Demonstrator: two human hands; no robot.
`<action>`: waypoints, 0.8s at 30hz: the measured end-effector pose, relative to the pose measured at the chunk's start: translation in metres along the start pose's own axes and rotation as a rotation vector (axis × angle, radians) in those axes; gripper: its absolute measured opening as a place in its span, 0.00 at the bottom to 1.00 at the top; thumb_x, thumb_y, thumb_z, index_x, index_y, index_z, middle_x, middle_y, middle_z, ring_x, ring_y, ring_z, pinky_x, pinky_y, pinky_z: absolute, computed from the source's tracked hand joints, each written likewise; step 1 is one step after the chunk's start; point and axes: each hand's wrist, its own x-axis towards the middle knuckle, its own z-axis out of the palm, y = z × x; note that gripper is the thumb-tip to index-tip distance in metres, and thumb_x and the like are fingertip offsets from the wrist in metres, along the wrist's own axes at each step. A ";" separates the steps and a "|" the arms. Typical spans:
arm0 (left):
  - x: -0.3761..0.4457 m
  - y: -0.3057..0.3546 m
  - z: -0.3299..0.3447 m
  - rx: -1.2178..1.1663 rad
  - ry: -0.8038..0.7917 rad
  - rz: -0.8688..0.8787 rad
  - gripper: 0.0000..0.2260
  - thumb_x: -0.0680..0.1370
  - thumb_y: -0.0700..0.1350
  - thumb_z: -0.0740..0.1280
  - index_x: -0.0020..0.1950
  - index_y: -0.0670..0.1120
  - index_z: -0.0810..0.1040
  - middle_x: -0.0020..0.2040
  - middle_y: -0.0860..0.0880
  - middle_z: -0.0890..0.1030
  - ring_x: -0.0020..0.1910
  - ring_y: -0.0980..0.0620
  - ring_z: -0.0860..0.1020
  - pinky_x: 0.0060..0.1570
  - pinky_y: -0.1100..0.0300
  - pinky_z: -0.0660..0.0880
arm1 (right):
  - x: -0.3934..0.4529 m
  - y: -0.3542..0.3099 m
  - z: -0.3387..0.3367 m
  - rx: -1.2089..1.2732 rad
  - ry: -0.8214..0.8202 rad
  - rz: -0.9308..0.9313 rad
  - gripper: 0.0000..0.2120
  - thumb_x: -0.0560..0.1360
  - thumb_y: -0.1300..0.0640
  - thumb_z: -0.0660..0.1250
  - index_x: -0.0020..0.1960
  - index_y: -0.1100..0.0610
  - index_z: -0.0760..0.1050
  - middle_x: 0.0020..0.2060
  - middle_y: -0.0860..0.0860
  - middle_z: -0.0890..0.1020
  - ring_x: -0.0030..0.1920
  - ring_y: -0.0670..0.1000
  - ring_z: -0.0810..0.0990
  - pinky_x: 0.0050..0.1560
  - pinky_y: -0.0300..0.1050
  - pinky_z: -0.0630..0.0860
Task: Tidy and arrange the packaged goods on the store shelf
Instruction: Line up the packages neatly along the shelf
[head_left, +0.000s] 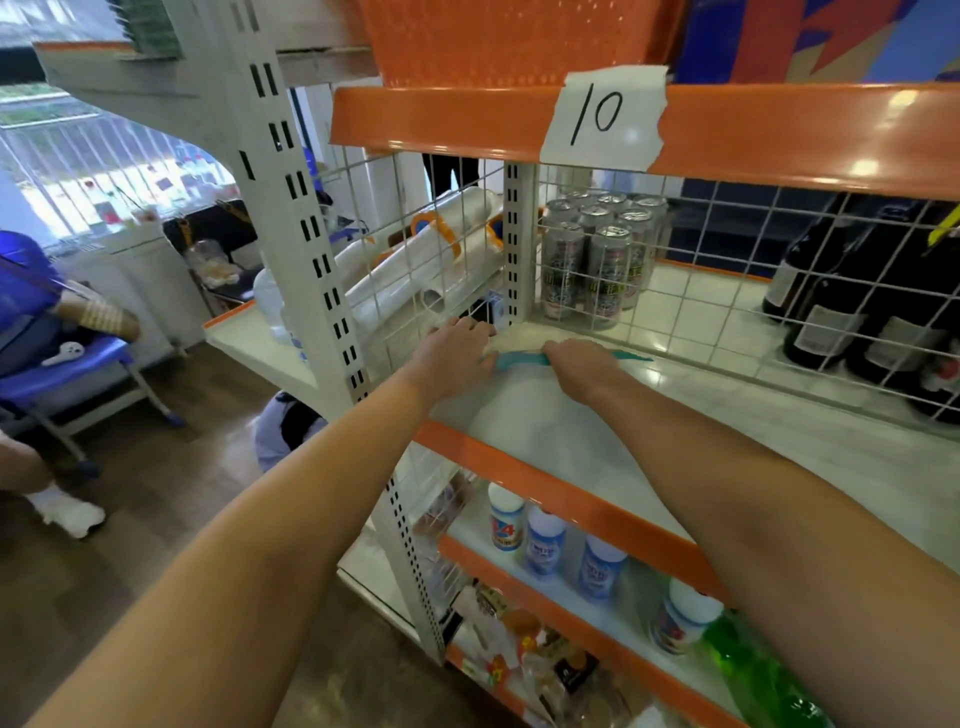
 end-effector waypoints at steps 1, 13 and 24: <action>0.001 0.002 -0.003 -0.031 0.022 -0.014 0.19 0.82 0.50 0.54 0.70 0.46 0.68 0.67 0.45 0.72 0.67 0.45 0.69 0.63 0.49 0.67 | -0.002 0.005 -0.003 0.010 0.012 0.012 0.14 0.79 0.64 0.55 0.63 0.60 0.69 0.60 0.59 0.76 0.61 0.59 0.75 0.57 0.51 0.71; 0.015 0.037 -0.011 -0.117 0.050 -0.084 0.20 0.82 0.50 0.56 0.70 0.41 0.67 0.67 0.40 0.72 0.65 0.41 0.71 0.61 0.48 0.71 | -0.048 0.073 -0.040 0.363 0.216 0.277 0.17 0.74 0.60 0.67 0.61 0.62 0.73 0.56 0.60 0.79 0.56 0.59 0.78 0.50 0.46 0.72; 0.028 0.098 0.015 0.139 -0.124 0.095 0.21 0.81 0.53 0.56 0.72 0.44 0.66 0.69 0.42 0.69 0.69 0.42 0.66 0.65 0.47 0.66 | -0.084 0.106 -0.043 0.959 0.442 0.590 0.11 0.77 0.58 0.65 0.57 0.60 0.76 0.52 0.57 0.81 0.53 0.57 0.79 0.52 0.47 0.74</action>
